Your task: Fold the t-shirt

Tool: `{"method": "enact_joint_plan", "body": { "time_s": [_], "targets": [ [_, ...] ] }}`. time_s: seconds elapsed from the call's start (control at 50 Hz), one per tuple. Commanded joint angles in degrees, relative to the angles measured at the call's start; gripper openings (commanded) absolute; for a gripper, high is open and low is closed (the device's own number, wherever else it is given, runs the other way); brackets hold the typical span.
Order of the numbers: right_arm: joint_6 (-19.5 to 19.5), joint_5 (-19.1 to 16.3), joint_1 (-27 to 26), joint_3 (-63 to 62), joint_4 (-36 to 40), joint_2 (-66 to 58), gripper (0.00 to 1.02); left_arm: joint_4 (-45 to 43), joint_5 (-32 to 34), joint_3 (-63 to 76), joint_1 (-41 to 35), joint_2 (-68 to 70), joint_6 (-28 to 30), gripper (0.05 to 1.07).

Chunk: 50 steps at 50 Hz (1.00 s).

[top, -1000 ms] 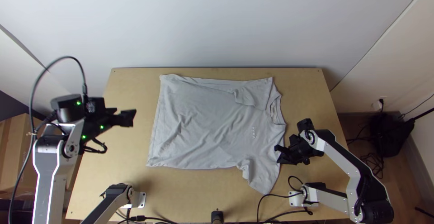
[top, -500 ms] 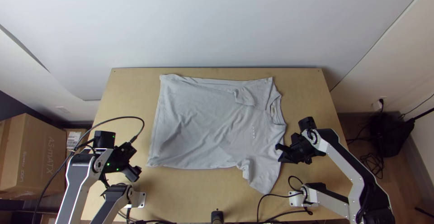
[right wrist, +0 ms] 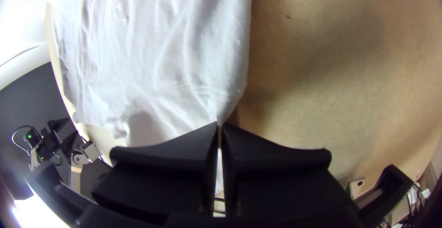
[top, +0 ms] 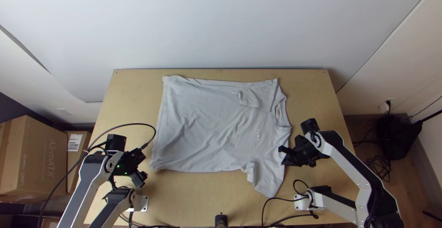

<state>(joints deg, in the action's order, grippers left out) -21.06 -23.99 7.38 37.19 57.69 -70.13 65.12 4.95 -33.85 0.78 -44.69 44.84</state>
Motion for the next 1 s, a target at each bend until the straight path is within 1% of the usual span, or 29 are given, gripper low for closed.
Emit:
{"method": "enact_joint_plan", "body": {
  "time_s": [0.0,0.2,0.3,0.42,0.46,0.52,0.56,0.6,0.66,0.68,0.76,0.84,0.9,0.98],
  "targets": [
    [-1.5,0.1,0.4,0.7,0.8,0.9,0.02,-0.1,1.1,1.3,-1.0,-1.5,1.0,0.92],
    [-1.9,0.2,0.4,0.8,0.8,1.0,0.02,-2.1,2.9,2.1,-4.1,-4.4,-1.3,0.92],
    [-2.0,0.2,0.5,0.7,0.8,1.4,0.02,-4.4,3.1,2.8,-5.8,-5.4,-3.1,0.89],
    [-2.0,0.2,0.4,0.5,0.8,1.3,0.02,-8.3,3.8,4.1,-6.6,-7.3,-3.5,0.88],
    [-2.0,0.2,0.3,0.5,0.8,1.3,0.02,-9.6,4.3,4.1,-6.5,-7.9,-4.1,0.83],
    [-1.9,0.2,0.0,0.4,0.8,1.2,0.02,-10.7,6.0,3.9,-6.4,-8.0,-5.2,0.69],
    [-1.8,0.2,-0.3,0.3,0.8,1.2,0.02,-11.9,7.3,3.9,-6.0,-8.0,-5.7,0.55],
    [-1.8,0.2,-0.5,0.5,0.8,1.2,0.02,-12.5,8.1,4.0,-5.7,-7.7,-5.9,0.36],
    [-1.8,0.2,-1.1,0.7,0.8,1.2,0.02,-13.0,9.1,4.1,-5.1,-7.0,-6.1,0.12],
    [-1.8,0.2,-1.5,0.9,0.8,1.2,0.02,-13.2,9.1,4.0,-4.8,-6.7,-6.3,0.08],
    [-1.3,0.2,-4.4,1.4,0.8,1.7,0.02,-13.2,9.1,3.0,-1.7,-6.6,-6.3,0.08],
    [0.1,0.2,-8.0,1.9,0.8,1.9,0.02,-13.4,9.2,1.2,3.5,-6.7,-6.0,0.08],
    [1.7,0.3,-11.0,2.1,0.7,1.7,0.02,-13.4,10.6,-0.2,8.1,-7.1,-5.9,0.08],
    [2.8,2.7,-15.3,2.9,0.5,0.0,0.02,-14.5,11.7,-1.2,13.7,-7.9,-5.7,0.08]
  ]
}}
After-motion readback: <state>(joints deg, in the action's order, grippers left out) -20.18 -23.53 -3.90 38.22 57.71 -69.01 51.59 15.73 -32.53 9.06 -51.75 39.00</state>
